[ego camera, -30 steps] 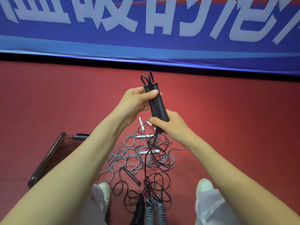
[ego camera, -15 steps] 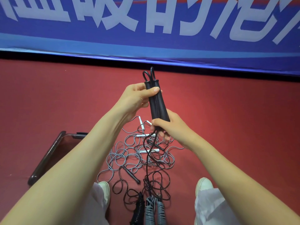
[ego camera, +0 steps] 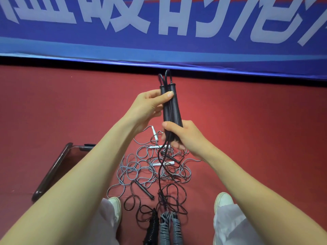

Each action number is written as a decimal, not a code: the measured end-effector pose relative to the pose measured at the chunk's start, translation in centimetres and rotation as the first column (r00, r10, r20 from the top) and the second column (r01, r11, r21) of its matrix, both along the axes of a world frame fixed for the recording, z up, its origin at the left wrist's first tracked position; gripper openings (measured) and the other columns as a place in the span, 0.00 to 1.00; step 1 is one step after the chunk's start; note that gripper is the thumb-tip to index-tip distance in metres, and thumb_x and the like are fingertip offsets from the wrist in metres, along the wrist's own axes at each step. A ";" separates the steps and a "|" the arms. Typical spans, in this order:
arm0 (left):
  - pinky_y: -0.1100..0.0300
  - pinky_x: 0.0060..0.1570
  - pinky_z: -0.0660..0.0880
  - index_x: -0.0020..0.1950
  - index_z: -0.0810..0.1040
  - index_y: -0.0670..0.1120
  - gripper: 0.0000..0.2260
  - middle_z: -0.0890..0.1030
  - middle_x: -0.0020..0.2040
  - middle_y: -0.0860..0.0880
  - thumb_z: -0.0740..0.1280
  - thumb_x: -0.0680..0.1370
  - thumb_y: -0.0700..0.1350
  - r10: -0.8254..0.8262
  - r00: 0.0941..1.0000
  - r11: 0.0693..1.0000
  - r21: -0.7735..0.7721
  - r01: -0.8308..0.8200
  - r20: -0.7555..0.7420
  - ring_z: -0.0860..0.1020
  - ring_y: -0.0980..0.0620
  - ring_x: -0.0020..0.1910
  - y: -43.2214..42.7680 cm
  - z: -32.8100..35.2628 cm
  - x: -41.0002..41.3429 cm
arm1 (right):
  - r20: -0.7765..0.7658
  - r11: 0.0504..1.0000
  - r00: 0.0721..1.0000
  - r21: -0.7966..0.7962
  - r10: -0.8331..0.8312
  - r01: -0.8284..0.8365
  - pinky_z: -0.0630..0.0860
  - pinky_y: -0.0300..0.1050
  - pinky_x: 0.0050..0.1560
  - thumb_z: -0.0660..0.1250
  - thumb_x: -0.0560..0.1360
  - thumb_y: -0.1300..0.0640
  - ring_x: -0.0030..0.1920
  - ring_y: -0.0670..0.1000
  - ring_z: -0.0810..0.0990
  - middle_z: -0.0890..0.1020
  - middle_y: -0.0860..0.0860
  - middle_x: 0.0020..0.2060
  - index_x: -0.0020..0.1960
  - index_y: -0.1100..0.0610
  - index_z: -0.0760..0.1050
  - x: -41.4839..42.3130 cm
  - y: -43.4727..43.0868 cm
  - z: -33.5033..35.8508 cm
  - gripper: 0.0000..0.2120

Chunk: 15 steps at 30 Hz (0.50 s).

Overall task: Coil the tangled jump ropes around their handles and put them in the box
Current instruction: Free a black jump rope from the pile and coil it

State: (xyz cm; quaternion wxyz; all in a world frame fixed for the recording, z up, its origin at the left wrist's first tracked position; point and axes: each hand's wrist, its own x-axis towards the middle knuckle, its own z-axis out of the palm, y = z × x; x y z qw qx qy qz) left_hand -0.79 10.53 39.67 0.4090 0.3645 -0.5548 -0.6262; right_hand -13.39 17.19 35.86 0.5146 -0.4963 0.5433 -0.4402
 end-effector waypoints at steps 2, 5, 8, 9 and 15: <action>0.66 0.36 0.69 0.51 0.79 0.48 0.10 0.81 0.46 0.53 0.64 0.80 0.53 0.014 1.000 1.000 0.008 -0.014 0.021 0.71 0.58 0.33 0.0 -0.5 -0.6 | 0.110 0.994 0.989 -0.042 -0.094 0.100 0.57 0.34 0.18 0.64 0.78 0.56 0.21 0.46 0.68 0.81 0.53 0.31 0.43 0.59 0.77 -0.1 -0.3 0.5 0.08; 0.59 0.49 0.74 0.50 0.79 0.51 0.22 0.80 0.43 0.51 0.54 0.78 0.65 -0.323 0.921 0.946 0.059 0.318 0.217 0.76 0.53 0.40 1.3 -2.5 -1.5 | 0.281 0.964 0.937 -0.101 -0.209 0.245 0.59 0.33 0.19 0.64 0.78 0.54 0.20 0.46 0.68 0.79 0.51 0.26 0.43 0.61 0.77 -1.6 -0.9 1.6 0.11; 0.60 0.41 0.72 0.41 0.78 0.46 0.18 0.71 0.29 0.53 0.58 0.80 0.58 -0.454 0.836 0.887 0.070 0.456 0.309 0.69 0.55 0.29 1.9 -3.4 -0.8 | 0.277 0.941 0.927 -0.151 -0.253 0.302 0.61 0.34 0.18 0.62 0.79 0.55 0.20 0.47 0.70 0.79 0.53 0.27 0.43 0.62 0.75 -3.3 -1.0 2.5 0.12; 0.61 0.38 0.69 0.41 0.77 0.45 0.15 0.67 0.27 0.54 0.60 0.80 0.54 -0.435 0.860 0.897 0.042 0.441 0.267 0.65 0.55 0.28 1.6 -3.3 -0.4 | 0.244 0.937 0.933 -0.167 -0.263 0.308 0.61 0.34 0.18 0.62 0.80 0.55 0.20 0.47 0.70 0.79 0.52 0.26 0.43 0.62 0.75 -3.7 -1.0 2.6 0.12; 0.67 0.34 0.63 0.38 0.75 0.42 0.16 0.69 0.28 0.54 0.68 0.70 0.56 -0.360 0.850 0.919 -0.011 0.394 0.383 0.65 0.57 0.29 -0.2 -3.7 2.0 | 0.073 0.990 0.997 -0.142 -0.013 0.023 0.60 0.34 0.19 0.64 0.77 0.53 0.20 0.47 0.69 0.77 0.52 0.25 0.43 0.60 0.76 -3.7 0.1 3.1 0.10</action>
